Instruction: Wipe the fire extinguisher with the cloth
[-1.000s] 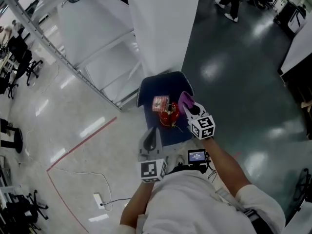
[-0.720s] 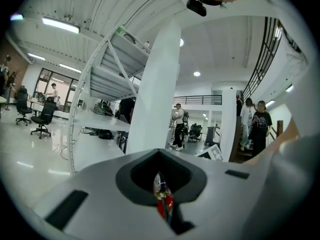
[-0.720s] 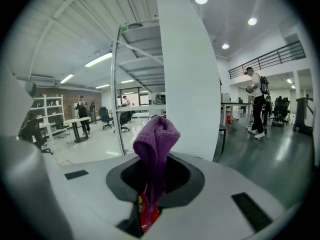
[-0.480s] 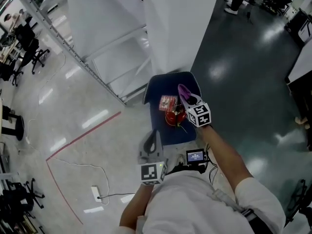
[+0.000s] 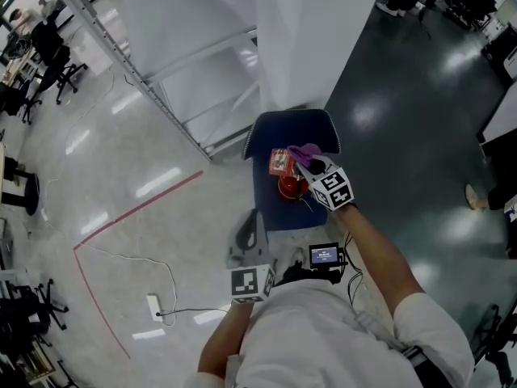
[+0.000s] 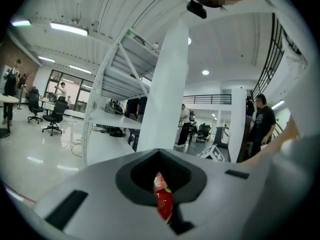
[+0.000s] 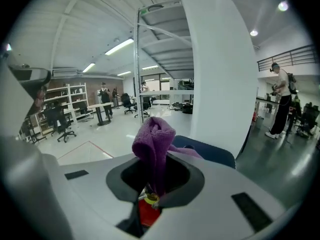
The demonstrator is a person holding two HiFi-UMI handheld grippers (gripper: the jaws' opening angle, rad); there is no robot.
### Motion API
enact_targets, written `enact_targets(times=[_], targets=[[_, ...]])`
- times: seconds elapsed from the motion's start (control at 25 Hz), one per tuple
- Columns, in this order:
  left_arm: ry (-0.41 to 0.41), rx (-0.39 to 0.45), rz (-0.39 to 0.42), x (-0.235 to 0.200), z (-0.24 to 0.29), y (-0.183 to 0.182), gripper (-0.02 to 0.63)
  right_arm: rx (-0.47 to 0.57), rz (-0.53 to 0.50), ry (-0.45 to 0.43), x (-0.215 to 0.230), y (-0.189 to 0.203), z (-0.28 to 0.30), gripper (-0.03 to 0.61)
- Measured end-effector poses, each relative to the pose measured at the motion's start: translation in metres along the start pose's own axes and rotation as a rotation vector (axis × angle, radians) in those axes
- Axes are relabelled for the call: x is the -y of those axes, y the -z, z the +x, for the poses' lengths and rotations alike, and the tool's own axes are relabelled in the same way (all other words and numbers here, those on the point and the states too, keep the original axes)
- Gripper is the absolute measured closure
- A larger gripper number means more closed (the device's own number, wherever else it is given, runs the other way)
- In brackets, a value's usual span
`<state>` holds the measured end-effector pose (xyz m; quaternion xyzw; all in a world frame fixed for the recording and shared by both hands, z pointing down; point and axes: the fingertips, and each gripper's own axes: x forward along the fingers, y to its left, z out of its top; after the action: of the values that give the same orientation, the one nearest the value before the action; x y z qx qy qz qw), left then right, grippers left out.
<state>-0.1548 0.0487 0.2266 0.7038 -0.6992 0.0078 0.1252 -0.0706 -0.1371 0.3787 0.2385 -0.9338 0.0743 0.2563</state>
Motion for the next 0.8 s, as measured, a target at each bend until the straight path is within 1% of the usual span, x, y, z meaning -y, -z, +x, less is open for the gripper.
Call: enact_targets(times=[0.24, 0.4, 0.52, 0.68, 0.8], targets=[[-0.035, 0.004, -0.027, -0.010, -0.019, 0.004, 0.609, -0.022, -0.031, -0.043, -0.031, 0.013, -0.017, 0.526], [-0.047, 0.001, -0.037, -0.010, -0.027, 0.007, 0.609, -0.032, -0.057, -0.068, -0.050, 0.028, -0.027, 0.526], [-0.034, 0.000, -0.036, -0.006, -0.031, 0.010, 0.609, -0.036, -0.056, -0.069, -0.060, 0.042, -0.031, 0.526], [-0.022, -0.013, -0.067, -0.003, -0.038, 0.017, 0.609, -0.040, -0.024, -0.066, -0.074, 0.058, -0.037, 0.526], [-0.017, -0.015, -0.062, -0.001, -0.041, 0.018, 0.609, -0.040, -0.039, -0.069, -0.087, 0.070, -0.038, 0.526]])
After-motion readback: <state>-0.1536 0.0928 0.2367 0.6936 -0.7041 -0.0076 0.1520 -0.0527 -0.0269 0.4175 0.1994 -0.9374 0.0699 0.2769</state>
